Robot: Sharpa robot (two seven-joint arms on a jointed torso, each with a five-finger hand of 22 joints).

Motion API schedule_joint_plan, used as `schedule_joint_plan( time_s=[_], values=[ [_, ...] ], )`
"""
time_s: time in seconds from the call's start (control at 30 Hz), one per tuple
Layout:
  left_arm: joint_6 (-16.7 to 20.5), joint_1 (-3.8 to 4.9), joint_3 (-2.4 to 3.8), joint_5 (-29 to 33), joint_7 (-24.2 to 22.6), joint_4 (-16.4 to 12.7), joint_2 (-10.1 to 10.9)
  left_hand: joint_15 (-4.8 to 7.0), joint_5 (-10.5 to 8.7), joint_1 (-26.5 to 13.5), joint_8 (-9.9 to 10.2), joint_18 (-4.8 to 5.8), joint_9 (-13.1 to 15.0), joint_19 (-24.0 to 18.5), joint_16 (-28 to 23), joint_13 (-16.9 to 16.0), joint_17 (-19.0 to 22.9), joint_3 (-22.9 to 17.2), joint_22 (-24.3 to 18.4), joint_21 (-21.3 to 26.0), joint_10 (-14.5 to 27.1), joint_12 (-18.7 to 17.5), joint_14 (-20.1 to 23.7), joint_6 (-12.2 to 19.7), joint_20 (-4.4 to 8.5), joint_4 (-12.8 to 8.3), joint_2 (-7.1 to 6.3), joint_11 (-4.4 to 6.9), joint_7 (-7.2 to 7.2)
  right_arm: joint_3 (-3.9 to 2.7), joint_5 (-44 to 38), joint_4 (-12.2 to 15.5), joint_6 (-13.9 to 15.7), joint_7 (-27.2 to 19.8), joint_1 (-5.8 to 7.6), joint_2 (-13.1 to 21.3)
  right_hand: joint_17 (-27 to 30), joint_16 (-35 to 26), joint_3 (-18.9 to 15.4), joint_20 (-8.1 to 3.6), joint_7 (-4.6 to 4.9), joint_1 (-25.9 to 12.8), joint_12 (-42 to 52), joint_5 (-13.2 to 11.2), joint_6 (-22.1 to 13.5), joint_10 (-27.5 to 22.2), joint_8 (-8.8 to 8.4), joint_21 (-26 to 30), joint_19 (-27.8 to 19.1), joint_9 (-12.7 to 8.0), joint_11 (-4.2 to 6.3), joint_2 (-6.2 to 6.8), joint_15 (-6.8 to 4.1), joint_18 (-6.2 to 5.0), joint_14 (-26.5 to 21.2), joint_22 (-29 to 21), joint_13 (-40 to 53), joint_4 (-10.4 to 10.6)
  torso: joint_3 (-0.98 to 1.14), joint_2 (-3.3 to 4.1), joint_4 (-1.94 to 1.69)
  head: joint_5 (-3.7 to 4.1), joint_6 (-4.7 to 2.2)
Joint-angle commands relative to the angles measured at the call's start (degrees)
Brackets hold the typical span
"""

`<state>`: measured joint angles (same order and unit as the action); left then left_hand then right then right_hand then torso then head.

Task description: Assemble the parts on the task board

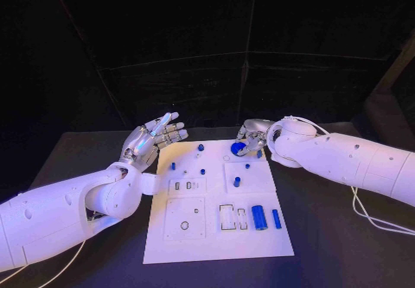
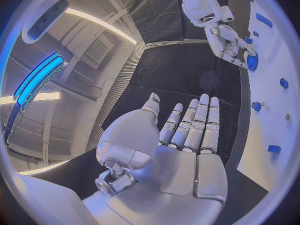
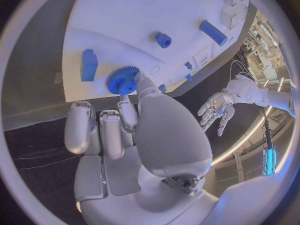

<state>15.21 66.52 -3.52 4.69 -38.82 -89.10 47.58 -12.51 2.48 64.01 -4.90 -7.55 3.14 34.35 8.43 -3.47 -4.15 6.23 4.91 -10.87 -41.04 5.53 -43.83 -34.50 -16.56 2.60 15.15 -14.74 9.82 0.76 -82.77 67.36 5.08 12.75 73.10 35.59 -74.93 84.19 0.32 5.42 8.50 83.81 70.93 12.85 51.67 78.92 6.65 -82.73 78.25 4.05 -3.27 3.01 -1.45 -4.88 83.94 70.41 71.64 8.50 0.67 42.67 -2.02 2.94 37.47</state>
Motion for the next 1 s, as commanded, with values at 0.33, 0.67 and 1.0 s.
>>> schedule_joint_plan(
  time_s=[0.33, 0.67, 1.0],
  values=[
    [-1.0, 0.09, 0.05, -0.1, -4.0, 0.2, 0.0, -0.41, 0.24, 0.5, 0.3, -0.28, -0.1, -0.5, -0.4, 0.1, 0.1, -0.2, -0.1, 0.3, 0.6, -0.4, 0.0, 0.5, -0.04, -0.3, -0.15, 0.03, 7.28, 0.2, -1.8, -0.1, -0.1, -1.8, -0.4, 0.0, -4.6, 0.8, 5.8, -0.16, -0.27, 2.7, 2.0, -3.2, 3.7, 1.1, 0.82, -0.6, 0.5, 0.0, 0.21, -3.17, 0.33, 0.96, 4.0, 0.9, 2.0, -2.7, 0.06, 0.01, 0.05, -0.13, 0.2],
    [-1.0, 0.09, 0.05, -0.1, -3.8, 0.3, 0.1, -0.42, 0.24, 0.4, 0.3, -0.27, -0.1, -0.8, -0.5, 0.1, 0.1, -0.2, -0.2, 0.4, 0.7, -0.5, 0.0, 0.5, -0.04, -0.4, -0.14, 0.02, 7.28, 0.2, -2.0, -0.1, 1.2, -2.4, -0.5, 0.0, -5.0, 1.0, 9.2, -0.31, -0.45, 2.4, 2.4, -3.0, 5.3, 1.3, 0.67, -0.7, 0.5, -0.2, 0.34, -3.19, 0.19, 0.99, 4.0, 1.1, 2.6, -3.9, 0.02, -0.01, -0.02, 0.11, 0.39],
    [-1.1, 0.09, 0.05, -0.1, -3.7, 0.3, 0.2, -0.42, 0.24, 0.4, 0.3, -0.27, -0.1, -0.9, -0.5, 0.1, 0.1, -0.2, -0.2, 0.4, 0.7, -0.5, 0.0, 0.5, -0.04, -0.4, -0.14, 0.02, 7.28, 0.18, -4.3, 3.4, 9.3, -2.5, -0.7, 1.0, -5.5, 1.2, 13.0, -0.25, -0.45, -0.2, 3.2, 0.9, 6.9, 1.9, 0.15, -1.2, 1.1, -0.2, 0.38, -1.11, 0.23, 1.17, 4.1, 2.1, 3.6, -4.8, 0.05, -0.04, 0.06, -0.04, 0.48]
  ],
)
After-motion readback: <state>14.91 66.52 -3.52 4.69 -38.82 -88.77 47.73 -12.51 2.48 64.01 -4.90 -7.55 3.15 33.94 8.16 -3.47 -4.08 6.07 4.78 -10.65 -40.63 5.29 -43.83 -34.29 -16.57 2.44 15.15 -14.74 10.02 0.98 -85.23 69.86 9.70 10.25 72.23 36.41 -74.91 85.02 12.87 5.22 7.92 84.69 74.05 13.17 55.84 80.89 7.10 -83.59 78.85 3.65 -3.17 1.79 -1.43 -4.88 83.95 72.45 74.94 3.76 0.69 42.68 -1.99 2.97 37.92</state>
